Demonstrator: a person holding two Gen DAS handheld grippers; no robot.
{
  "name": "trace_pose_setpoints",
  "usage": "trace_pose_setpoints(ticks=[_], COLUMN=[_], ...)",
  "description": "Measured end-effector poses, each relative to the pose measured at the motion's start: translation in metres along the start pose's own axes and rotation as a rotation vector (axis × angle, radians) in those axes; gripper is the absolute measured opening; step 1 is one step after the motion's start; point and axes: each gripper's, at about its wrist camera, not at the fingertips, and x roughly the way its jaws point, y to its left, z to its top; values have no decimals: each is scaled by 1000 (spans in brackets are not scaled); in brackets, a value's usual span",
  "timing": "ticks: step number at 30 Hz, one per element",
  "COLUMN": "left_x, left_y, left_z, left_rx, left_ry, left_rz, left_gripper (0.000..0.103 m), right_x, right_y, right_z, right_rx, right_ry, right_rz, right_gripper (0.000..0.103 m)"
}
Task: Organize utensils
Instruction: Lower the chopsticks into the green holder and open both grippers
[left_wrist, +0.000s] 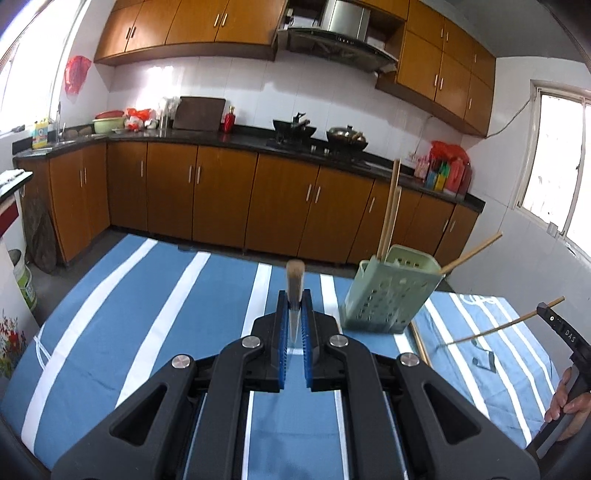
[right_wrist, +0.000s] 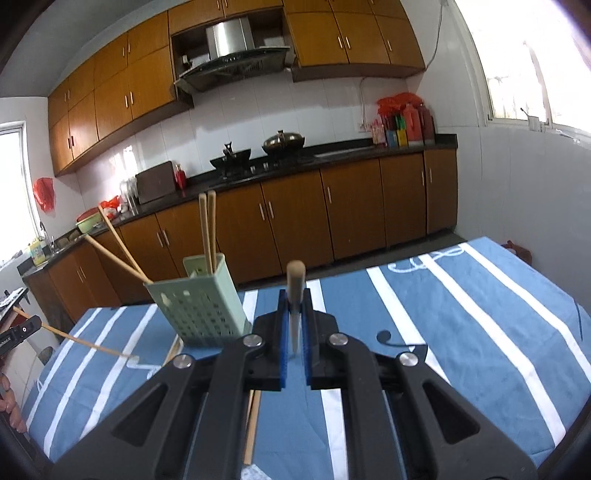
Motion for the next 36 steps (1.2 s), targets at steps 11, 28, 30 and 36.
trace_pose_setpoints(ticks=[11, 28, 30, 36], left_x=[0, -23, -18, 3], left_y=[-10, -78, -87, -108], left_z=[12, 87, 98, 114], left_rx=[18, 46, 40, 45], left_ry=[-38, -206, -240, -313], left_rz=[-10, -176, -169, -124], left_gripper=[7, 7, 7, 7], right_x=[-8, -55, -47, -9], right_y=[13, 58, 65, 84], right_z=[17, 110, 119, 130], right_rx=[-41, -33, -28, -69], right_ry=[-41, -141, -146, -144], right_rz=[23, 278, 282, 241], right_gripper=[7, 7, 7, 7])
